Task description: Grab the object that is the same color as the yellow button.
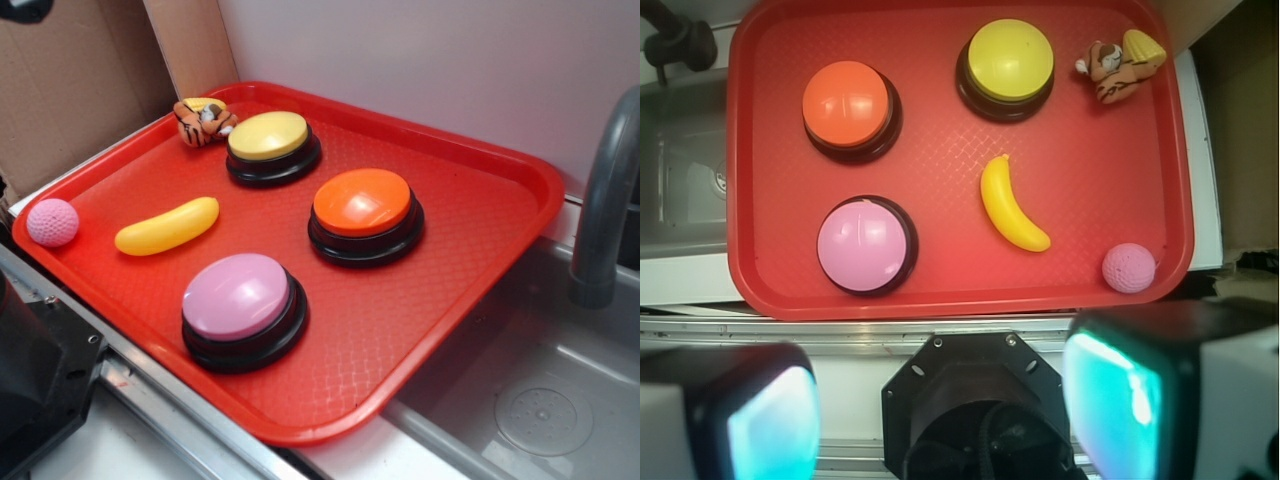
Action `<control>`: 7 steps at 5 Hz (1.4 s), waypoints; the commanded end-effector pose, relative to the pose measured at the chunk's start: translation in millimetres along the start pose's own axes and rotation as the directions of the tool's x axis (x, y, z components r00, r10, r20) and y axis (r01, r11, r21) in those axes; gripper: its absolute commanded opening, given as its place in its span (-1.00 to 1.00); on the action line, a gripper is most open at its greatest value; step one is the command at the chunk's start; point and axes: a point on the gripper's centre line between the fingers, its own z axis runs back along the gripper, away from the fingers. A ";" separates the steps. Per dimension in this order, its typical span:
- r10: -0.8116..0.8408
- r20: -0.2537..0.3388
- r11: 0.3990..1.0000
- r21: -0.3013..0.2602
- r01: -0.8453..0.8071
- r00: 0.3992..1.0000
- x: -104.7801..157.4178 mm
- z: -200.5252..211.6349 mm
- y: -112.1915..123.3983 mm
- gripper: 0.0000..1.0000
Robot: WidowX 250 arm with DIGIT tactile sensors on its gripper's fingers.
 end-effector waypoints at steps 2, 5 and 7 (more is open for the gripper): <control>-0.161 0.116 0.987 0.032 0.159 0.980 29.3 -49.1 22.0 1.00; -0.225 0.187 0.973 -0.004 0.229 0.956 53.0 -123.7 44.8 1.00; -0.249 0.149 0.968 0.000 0.251 0.957 62.5 -163.3 51.5 1.00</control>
